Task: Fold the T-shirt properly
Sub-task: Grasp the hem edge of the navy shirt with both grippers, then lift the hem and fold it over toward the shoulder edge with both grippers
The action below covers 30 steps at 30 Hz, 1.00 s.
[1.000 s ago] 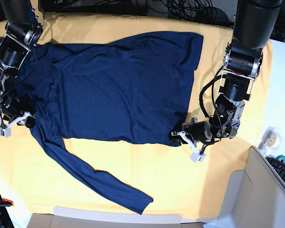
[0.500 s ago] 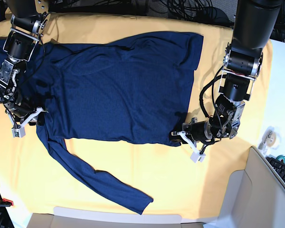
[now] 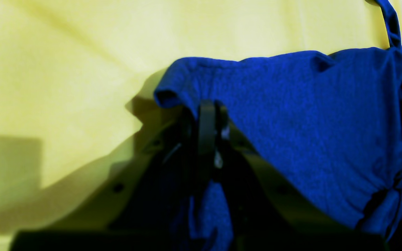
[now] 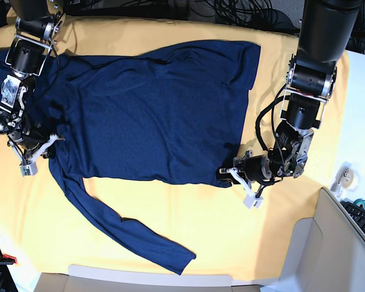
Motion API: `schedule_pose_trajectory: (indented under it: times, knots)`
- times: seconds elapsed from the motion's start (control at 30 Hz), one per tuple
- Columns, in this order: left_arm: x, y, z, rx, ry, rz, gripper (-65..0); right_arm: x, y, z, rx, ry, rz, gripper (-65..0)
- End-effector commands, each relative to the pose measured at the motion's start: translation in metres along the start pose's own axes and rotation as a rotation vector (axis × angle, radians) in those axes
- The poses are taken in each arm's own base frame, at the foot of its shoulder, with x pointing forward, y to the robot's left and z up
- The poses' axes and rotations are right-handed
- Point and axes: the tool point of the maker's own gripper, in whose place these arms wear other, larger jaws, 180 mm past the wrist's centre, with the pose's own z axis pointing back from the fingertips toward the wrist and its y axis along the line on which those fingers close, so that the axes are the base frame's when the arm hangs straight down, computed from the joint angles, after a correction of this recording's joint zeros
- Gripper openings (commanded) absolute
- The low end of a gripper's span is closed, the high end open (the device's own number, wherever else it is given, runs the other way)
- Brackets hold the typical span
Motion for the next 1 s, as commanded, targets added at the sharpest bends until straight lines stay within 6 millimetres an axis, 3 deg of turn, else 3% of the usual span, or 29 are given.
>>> schedule_pose_trajectory:
  times: [0.0, 0.1, 0.27, 0.47, 0.57, 0.67, 0.87, 0.97]
  knots:
    - [0.027, -0.011, 0.007, -0.018, -0.047, -0.045, -65.0, 0.014, -0.015, 0.013, -0.038, -0.043, 0.021, -65.0]
    - [0.03, -0.017, 0.014, -0.032, -0.073, -0.092, -65.0, 0.025, -0.023, 0.03, -0.08, -0.094, 0.043, -65.0]
    - [0.036, -0.022, 0.029, -0.04, -0.111, -0.159, -65.0, 0.025, -0.039, 0.058, -0.15, -0.136, 0.055, -65.0]
    - [0.033, -0.018, 0.052, -0.027, -0.133, -0.237, -65.0, 0.012, -0.059, 0.084, -0.224, -0.146, 0.039, -65.0]
    - [0.018, -0.012, 0.061, -0.014, -0.101, -0.259, -65.0, 0.003, -0.06, 0.092, -0.238, -0.122, 0.071, -65.0]
    - [0.017, -0.007, 0.077, 0.001, -0.103, -0.251, -65.0, -0.008, -0.059, 0.096, -0.243, -0.102, 0.083, -65.0]
    - [0.015, -0.003, 0.118, 0.029, -0.137, -0.237, -65.0, -0.024, -0.075, 0.122, -0.311, -0.096, 0.07, -65.0]
    - [0.005, -0.002, 0.128, 0.042, -0.109, -0.244, -65.0, -0.029, -0.076, 0.131, -0.33, -0.088, 0.085, -65.0]
